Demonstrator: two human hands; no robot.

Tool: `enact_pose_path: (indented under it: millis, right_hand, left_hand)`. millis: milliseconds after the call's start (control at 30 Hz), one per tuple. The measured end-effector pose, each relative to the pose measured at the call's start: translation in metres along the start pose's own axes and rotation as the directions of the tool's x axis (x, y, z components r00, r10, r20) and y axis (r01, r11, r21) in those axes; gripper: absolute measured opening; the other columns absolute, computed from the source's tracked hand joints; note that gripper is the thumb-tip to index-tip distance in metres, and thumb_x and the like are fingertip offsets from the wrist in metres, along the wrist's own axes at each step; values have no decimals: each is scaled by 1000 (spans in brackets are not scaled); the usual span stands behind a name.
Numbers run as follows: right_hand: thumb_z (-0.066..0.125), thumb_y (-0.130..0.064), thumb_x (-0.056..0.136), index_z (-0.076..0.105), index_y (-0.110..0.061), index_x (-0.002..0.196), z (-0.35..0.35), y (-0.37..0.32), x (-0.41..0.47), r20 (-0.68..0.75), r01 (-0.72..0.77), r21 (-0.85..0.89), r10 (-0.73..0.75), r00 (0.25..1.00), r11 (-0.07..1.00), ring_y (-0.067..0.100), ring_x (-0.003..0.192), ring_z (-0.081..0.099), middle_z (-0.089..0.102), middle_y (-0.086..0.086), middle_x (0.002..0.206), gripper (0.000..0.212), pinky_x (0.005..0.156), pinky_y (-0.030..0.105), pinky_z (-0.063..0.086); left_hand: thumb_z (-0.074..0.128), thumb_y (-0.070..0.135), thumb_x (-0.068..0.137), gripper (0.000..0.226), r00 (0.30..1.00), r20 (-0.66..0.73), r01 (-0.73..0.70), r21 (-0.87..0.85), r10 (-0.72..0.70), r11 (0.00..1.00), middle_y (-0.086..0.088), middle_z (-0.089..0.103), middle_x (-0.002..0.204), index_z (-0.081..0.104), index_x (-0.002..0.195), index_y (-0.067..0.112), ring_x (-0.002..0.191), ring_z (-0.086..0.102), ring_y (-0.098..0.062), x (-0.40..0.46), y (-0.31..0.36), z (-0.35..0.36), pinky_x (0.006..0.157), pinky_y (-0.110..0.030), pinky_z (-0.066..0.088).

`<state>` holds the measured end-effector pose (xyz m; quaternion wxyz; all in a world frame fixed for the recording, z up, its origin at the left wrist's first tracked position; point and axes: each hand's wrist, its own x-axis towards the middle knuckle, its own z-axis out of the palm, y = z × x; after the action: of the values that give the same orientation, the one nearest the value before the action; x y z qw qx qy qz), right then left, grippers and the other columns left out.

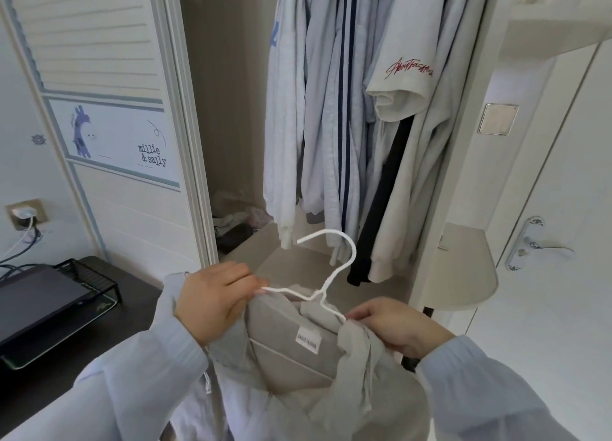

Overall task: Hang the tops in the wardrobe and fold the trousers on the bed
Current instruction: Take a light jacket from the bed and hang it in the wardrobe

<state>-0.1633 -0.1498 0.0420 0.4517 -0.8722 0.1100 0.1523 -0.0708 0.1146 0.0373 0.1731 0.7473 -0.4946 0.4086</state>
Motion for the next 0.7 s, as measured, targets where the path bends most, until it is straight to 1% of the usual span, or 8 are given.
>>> enact_pose_path:
  millis: [67,100,167,233,300,433,533,700]
  right_hand:
    - [57,-7,87,74,-23,81,-9,7,6,-279,64,179,-12,960,982,18,85,63,70,-1,81,25,74,24,49]
    - [55,-4,87,72,-23,77,-17,13,7,-471,126,228,-4,882,965,21,86,62,68,-2,77,27,73,25,48]
    - [55,-6,88,70,-21,75,-28,24,8,-675,129,91,-34,737,987,23,86,61,65,-2,76,25,69,24,44]
    - [53,-12,91,67,-20,74,-25,30,9,-426,-51,-268,-71,902,962,17,81,56,65,2,82,23,61,20,38]
    - [50,-15,94,64,-18,78,-18,31,8,-170,-108,-479,29,985,871,11,75,53,63,0,86,21,57,15,36]
    - [48,-33,96,63,-25,114,-13,19,0,-49,-24,-293,10,999,956,11,100,55,59,-7,117,25,81,22,41]
    - [33,-24,102,43,-9,136,11,16,-3,111,-8,-530,79,991,848,22,127,44,44,6,141,39,102,27,33]
    - [21,-3,101,-1,6,141,40,-41,-41,215,-22,-252,78,974,967,27,140,25,18,18,152,47,100,19,23]
  left_hand:
    - [26,30,100,30,999,7,52,-28,-51,998,-1,63,78,55,95,25,67,58,-21,-6,-9,0,58,-32,43]
    - [28,30,100,29,996,4,94,-31,-94,995,1,63,81,56,95,24,69,58,-21,-8,-14,1,60,-32,43]
    - [32,33,98,29,982,-15,191,-15,-191,982,3,63,86,59,94,24,74,56,-19,-10,-23,1,63,-32,41]
    - [30,38,99,38,966,-24,256,-11,-256,967,2,64,84,64,92,21,76,55,-19,-9,-29,4,63,-33,40]
    - [30,39,99,44,960,-13,280,-41,-280,959,2,64,82,67,92,17,76,55,-20,-7,-32,7,64,-34,41]
    - [29,39,100,35,970,-8,243,-103,-245,965,2,62,78,59,93,25,74,53,-17,-12,-24,10,63,-34,37]
    - [29,36,101,29,979,-54,184,-163,-195,969,-1,62,74,55,93,27,73,51,-15,-11,-15,8,65,-36,37]
    - [32,29,100,25,988,-119,73,-212,-100,974,-1,62,73,54,90,26,72,52,-14,-12,-6,4,67,-35,37]
